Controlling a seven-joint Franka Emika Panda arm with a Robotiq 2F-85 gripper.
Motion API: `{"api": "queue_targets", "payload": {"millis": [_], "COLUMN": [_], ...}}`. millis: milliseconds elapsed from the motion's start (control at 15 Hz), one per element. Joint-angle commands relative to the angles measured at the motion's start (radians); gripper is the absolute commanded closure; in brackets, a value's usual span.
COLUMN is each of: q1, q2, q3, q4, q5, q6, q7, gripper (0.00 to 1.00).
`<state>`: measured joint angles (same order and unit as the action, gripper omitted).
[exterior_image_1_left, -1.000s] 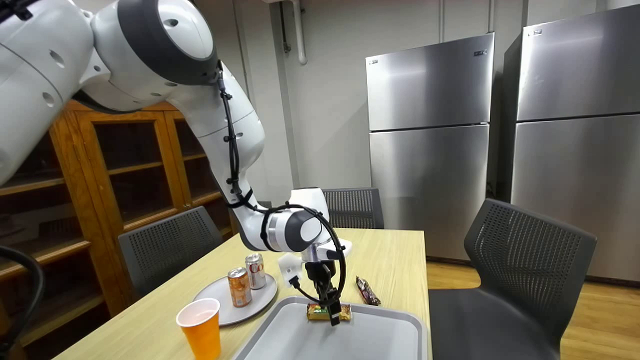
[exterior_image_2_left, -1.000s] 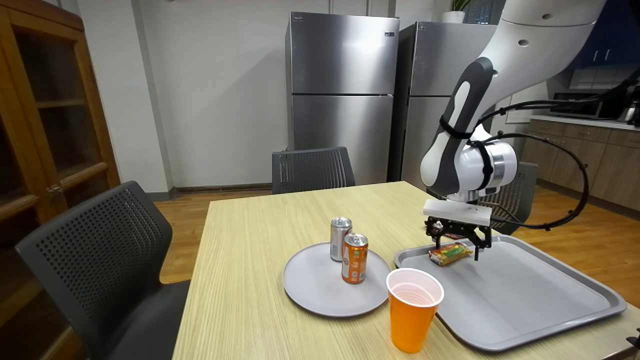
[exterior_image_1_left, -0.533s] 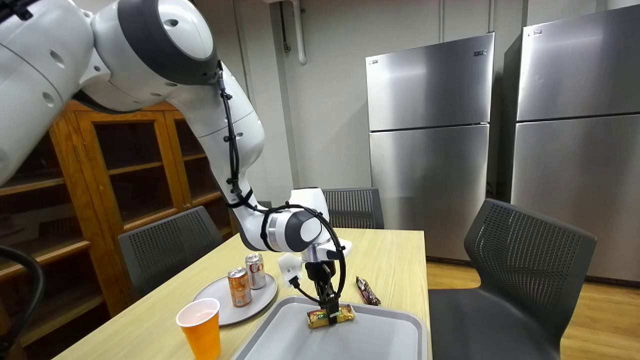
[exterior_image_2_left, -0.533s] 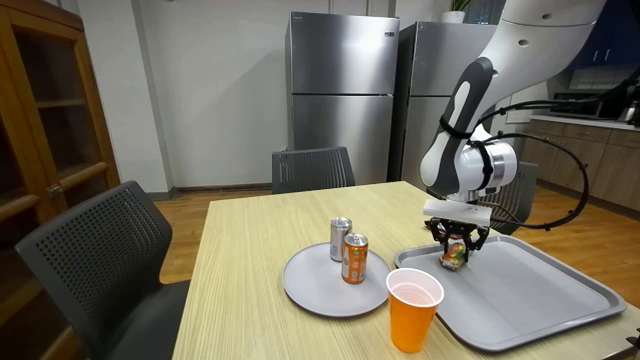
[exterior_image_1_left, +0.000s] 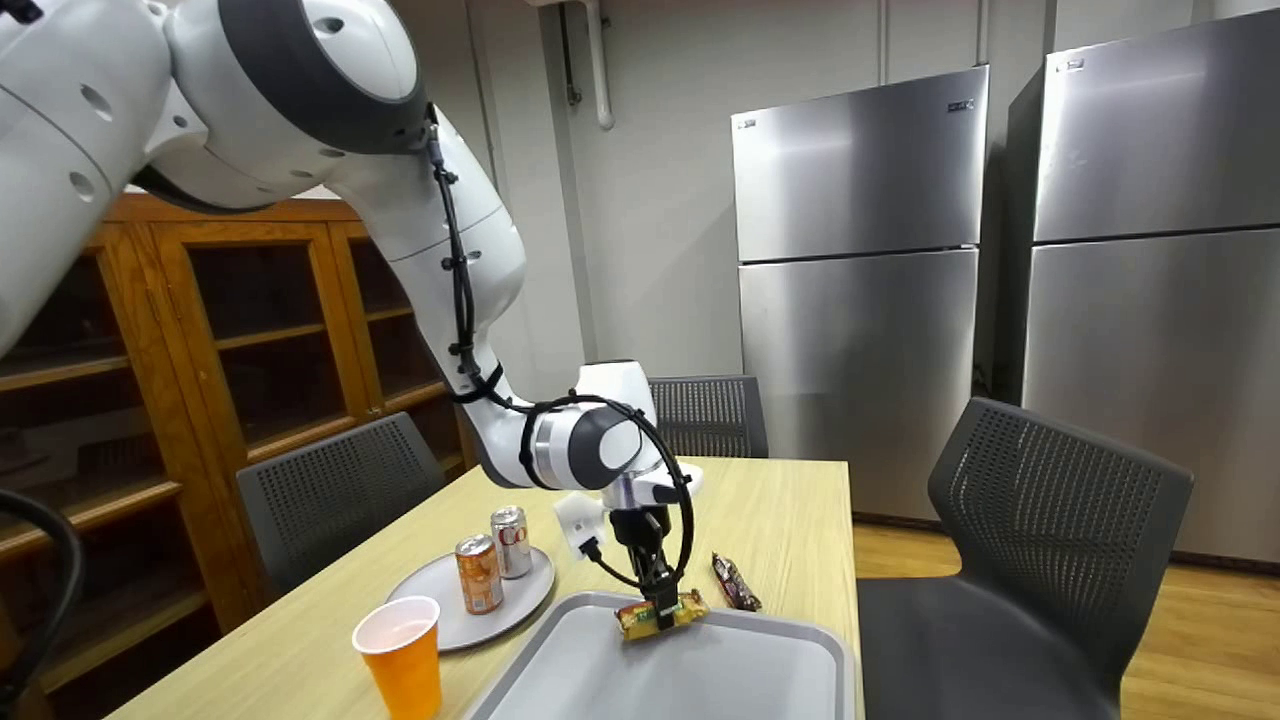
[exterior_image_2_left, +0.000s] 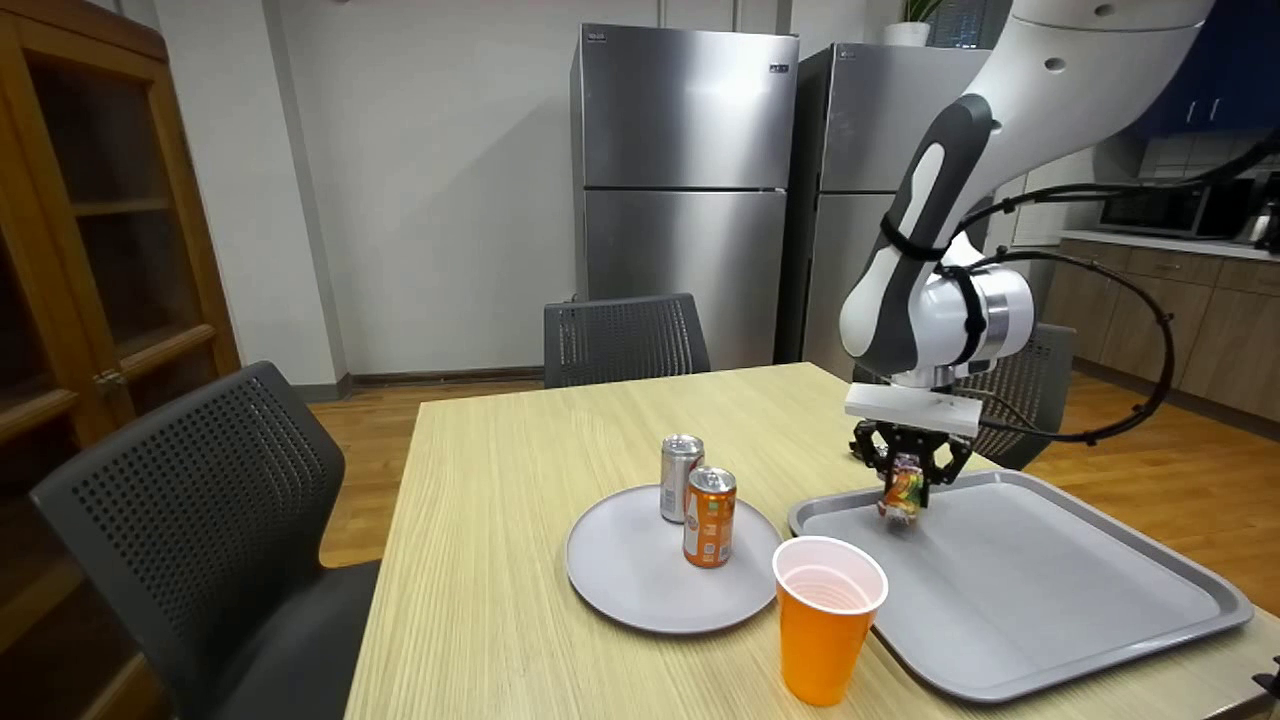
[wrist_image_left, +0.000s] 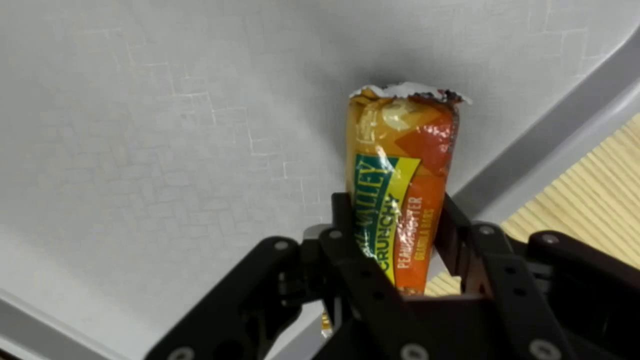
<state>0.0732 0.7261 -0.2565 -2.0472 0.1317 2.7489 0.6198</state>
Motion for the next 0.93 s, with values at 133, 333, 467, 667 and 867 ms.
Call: {"api": "queue_targets", "payload": {"millis": [133, 333, 467, 667, 867], "q1": [0.000, -0.006, -0.005, -0.010, -0.010], "q2": [-0.128, -0.132, -0.118, -0.095, -0.066], "q3": [0.008, 0.018, 0.020, 0.031, 0.037], "q4": [-0.065, -0.036, -0.006, 0.043, 0.097], "q5": [-0.008, -0.007, -0.010, -0.003, -0.003], "q6": [0.010, -0.003, -0.014, -0.027, -0.036], "q7": [-0.069, -0.091, -0.099, -0.111, -0.114], "gripper": [0.82, 0.82, 0.82, 0.82, 0.82]}}
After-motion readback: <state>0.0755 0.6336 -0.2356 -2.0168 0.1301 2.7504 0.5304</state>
